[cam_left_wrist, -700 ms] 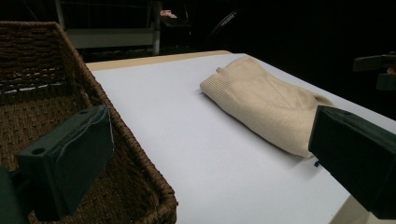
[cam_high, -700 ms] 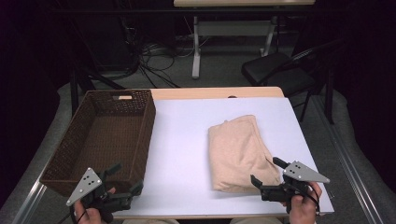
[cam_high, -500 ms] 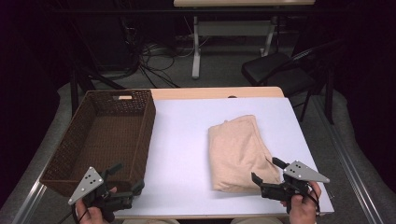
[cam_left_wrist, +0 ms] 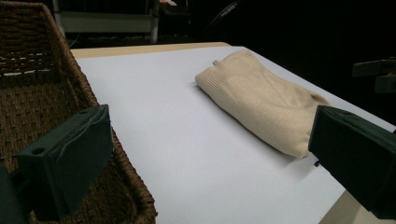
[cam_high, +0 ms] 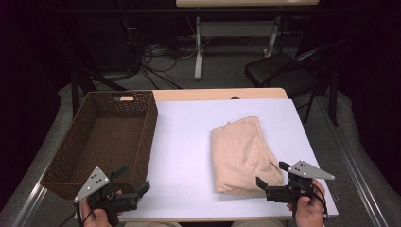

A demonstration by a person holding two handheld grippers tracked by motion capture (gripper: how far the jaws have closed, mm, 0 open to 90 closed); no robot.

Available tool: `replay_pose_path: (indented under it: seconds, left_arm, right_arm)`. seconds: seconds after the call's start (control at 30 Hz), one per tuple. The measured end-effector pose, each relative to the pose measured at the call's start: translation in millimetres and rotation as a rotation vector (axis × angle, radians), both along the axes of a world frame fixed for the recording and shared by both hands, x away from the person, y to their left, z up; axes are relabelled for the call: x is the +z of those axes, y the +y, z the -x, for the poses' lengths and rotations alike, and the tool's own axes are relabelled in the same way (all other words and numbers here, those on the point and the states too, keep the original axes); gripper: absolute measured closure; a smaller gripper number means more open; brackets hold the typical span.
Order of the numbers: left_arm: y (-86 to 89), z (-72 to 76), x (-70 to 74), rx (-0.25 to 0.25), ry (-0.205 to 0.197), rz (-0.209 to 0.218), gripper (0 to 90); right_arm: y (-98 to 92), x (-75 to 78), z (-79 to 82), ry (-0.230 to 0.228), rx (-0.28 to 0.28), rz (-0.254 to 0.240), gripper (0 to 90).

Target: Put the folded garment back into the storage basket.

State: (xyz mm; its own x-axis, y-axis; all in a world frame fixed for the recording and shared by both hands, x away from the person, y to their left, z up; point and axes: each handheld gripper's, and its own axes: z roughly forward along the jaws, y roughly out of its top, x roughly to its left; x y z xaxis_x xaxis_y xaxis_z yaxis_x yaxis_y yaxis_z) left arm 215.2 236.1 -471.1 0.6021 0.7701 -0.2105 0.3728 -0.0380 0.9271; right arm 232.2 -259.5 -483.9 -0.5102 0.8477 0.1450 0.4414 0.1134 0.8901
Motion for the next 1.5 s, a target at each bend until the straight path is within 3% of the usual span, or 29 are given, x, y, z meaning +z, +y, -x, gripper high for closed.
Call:
replay_pose_path:
  seconds: [0.27, 0.33, 0.47, 0.73, 0.93, 1.0, 1.03, 1.07, 1.13, 1.2, 1.5]
  left_arm:
    - [-8.1, -12.3, 7.3, 0.011, 0.067, 0.000, 0.2]
    - [-10.6, -15.5, 9.1, 0.016, 0.079, -0.008, 0.2]
    - [-14.7, -19.4, 12.0, 0.011, 0.087, -0.018, 0.2]
    - [-23.3, -29.8, 26.4, -0.027, 0.120, -0.019, 0.2]
    - [-29.5, -37.5, 35.2, -0.038, 0.126, -0.001, 0.2]
    - [-32.0, -40.4, 38.6, -0.046, 0.130, 0.002, 0.2]
    - [-33.9, -42.4, 40.4, -0.050, 0.134, 0.000, 0.2]
    - [-36.3, -44.8, 42.6, -0.054, 0.139, -0.003, 0.2]
    - [-39.6, -48.5, 45.8, -0.064, 0.142, -0.005, 0.2]
    - [-43.4, -53.1, 49.6, -0.066, 0.141, -0.020, 0.2]
    - [-61.1, -74.4, 61.9, -0.073, 0.155, -0.045, 0.2]
  right_arm:
    - [-0.5, 9.9, -14.1, 0.086, -0.062, 0.004, 0.0]
    - [0.6, 14.1, -18.2, 0.115, -0.083, 0.030, 0.0]
    - [2.5, 24.9, -23.0, 0.119, -0.072, 0.063, 0.0]
    - [5.2, 42.7, -33.9, 0.127, 0.026, 0.049, 0.0]
    - [11.7, 54.0, -43.3, 0.123, 0.061, 0.024, 0.1]
    - [12.3, 55.1, -44.7, 0.123, 0.062, 0.025, 1.0]
    - [13.5, 56.4, -46.4, 0.125, 0.060, 0.023, 3.1]
    - [15.8, 59.2, -50.4, 0.140, 0.071, 0.023, 10.9]
    - [16.8, 59.9, -51.8, 0.141, 0.075, 0.020, 12.3]
    - [20.8, 63.6, -57.4, 0.130, 0.058, 0.046, 10.3]
    - [21.4, 77.2, -80.2, 0.123, 0.038, 0.036, 1.2]
